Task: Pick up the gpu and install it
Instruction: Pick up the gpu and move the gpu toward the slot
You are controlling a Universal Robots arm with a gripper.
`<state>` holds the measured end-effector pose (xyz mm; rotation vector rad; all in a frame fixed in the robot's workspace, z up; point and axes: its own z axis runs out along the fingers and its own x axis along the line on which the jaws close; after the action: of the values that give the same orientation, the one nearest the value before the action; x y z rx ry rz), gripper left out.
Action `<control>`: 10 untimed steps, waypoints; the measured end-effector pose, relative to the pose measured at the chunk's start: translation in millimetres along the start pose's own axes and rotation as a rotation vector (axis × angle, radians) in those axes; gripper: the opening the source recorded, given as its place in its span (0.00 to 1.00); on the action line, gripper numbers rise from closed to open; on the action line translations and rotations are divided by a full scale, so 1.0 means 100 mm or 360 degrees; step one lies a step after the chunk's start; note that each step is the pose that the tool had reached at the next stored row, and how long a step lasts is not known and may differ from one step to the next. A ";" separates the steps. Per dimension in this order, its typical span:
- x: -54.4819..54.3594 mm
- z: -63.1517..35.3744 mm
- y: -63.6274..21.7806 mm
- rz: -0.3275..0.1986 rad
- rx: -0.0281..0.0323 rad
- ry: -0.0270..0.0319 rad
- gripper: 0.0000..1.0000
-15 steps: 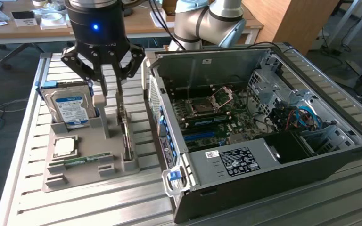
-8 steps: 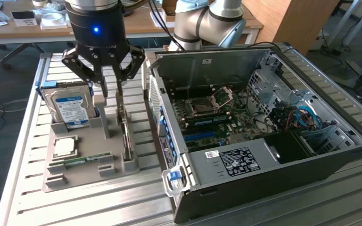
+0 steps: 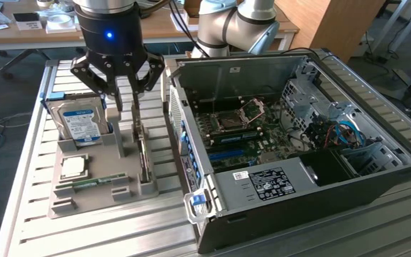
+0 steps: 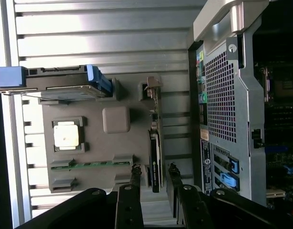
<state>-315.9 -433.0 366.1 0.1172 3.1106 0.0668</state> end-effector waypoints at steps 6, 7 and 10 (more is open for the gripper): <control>0.00 0.033 -0.001 0.0000 0.00001 0.00001 0.36; 0.00 0.034 -0.002 0.0000 0.00002 0.00003 0.36; 0.00 0.035 -0.002 0.0000 0.00003 0.00003 0.36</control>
<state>-315.9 -433.0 362.7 0.1172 3.1107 0.0665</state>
